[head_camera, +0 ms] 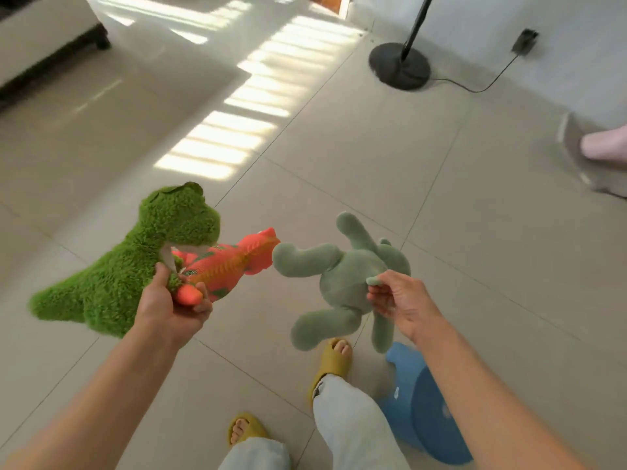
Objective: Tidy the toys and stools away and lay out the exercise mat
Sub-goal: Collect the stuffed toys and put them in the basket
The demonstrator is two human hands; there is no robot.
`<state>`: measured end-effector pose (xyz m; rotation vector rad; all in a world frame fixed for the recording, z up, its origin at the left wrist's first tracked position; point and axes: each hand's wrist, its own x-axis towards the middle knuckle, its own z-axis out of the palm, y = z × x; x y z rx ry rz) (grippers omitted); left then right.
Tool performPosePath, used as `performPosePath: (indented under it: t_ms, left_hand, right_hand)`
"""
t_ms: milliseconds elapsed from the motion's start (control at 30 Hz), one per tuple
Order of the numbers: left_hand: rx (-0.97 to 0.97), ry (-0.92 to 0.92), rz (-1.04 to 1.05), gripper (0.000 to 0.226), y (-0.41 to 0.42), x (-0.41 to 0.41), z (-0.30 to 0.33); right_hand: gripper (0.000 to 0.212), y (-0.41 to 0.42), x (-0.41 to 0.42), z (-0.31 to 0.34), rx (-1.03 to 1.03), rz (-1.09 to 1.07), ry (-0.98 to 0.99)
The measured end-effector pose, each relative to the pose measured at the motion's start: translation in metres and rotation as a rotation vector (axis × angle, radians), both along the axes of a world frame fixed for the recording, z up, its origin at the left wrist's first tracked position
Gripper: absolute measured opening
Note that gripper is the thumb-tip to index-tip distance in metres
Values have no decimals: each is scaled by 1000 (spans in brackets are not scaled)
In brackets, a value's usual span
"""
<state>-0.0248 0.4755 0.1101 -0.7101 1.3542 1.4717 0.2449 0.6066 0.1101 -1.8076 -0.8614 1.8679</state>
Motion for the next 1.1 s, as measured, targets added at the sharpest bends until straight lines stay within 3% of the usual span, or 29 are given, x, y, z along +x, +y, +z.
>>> performPosePath:
  t_ms: [267, 700, 1100]
  left_hand:
    - [36, -2, -195, 37, 78, 57, 57]
    - [99, 22, -425, 32, 238, 189, 129]
    - [128, -13, -793, 36, 403, 317, 140]
  right_hand:
    - [14, 35, 79, 71, 49, -143, 112]
    - [14, 141, 220, 125, 178, -371, 135]
    - [21, 207, 333, 130, 215, -697, 137]
